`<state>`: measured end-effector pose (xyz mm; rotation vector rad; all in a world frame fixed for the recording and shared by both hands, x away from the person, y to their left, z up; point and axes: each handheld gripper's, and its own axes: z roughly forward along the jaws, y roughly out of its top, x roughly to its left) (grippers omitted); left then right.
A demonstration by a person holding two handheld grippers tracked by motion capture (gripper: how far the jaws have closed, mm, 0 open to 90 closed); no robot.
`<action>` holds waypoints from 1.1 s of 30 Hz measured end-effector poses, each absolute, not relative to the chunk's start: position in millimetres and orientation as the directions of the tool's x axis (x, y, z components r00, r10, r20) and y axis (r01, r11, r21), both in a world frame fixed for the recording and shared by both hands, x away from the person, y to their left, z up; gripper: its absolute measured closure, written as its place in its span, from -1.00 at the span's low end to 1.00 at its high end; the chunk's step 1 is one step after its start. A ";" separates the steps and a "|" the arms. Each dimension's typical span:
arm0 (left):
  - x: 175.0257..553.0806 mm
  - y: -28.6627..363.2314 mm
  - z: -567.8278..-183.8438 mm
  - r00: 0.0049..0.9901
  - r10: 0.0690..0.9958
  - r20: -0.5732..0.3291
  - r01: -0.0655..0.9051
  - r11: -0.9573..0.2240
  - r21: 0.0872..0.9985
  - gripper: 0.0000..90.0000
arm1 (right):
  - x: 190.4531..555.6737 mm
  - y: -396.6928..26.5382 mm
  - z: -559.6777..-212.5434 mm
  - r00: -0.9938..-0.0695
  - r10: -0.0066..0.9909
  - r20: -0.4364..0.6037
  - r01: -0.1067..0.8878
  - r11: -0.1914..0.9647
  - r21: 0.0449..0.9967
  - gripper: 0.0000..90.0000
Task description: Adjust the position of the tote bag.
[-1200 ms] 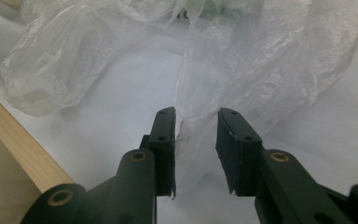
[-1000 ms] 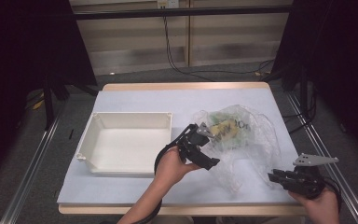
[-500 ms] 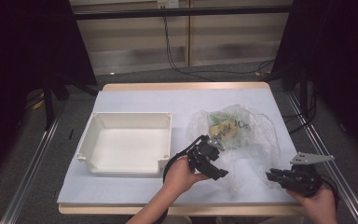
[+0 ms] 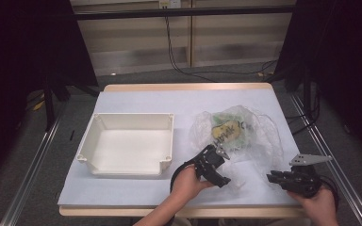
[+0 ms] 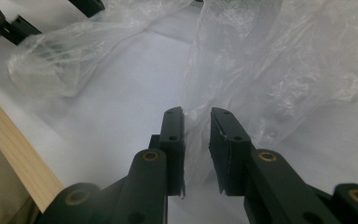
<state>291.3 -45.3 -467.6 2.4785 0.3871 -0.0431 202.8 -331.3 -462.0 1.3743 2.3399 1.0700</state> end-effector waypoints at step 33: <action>303.1 -4.5 -438.9 0.943 0.317 -0.098 0.317 -0.775 0.546 1.00 | 207.8 -340.3 -463.2 -0.529 0.836 0.146 0.665 0.301 0.684 0.91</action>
